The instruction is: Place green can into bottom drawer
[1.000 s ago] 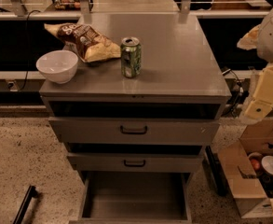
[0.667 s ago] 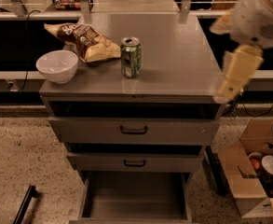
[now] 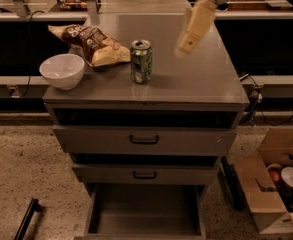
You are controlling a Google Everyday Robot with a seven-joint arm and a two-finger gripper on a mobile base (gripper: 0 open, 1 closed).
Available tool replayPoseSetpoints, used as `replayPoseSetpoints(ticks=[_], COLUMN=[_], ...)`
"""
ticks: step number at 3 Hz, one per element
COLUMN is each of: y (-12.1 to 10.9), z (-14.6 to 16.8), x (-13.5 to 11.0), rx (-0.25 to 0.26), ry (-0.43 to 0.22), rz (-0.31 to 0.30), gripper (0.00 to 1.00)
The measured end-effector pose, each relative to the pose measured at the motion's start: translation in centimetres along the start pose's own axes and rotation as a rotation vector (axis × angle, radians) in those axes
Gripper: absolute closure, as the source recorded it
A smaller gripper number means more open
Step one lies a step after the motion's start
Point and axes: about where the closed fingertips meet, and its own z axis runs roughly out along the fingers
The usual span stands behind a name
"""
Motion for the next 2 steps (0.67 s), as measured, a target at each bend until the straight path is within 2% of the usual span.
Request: replayPoseSetpoints(ticks=[1,2], y=[-4.4,-6.9], z=[2.5,5.0], x=[0.3,1.6], rx=[0.034,0.037], ry=[-0.048,-0.145], rz=[0.066,0.208], gripper=[0.00,0.00])
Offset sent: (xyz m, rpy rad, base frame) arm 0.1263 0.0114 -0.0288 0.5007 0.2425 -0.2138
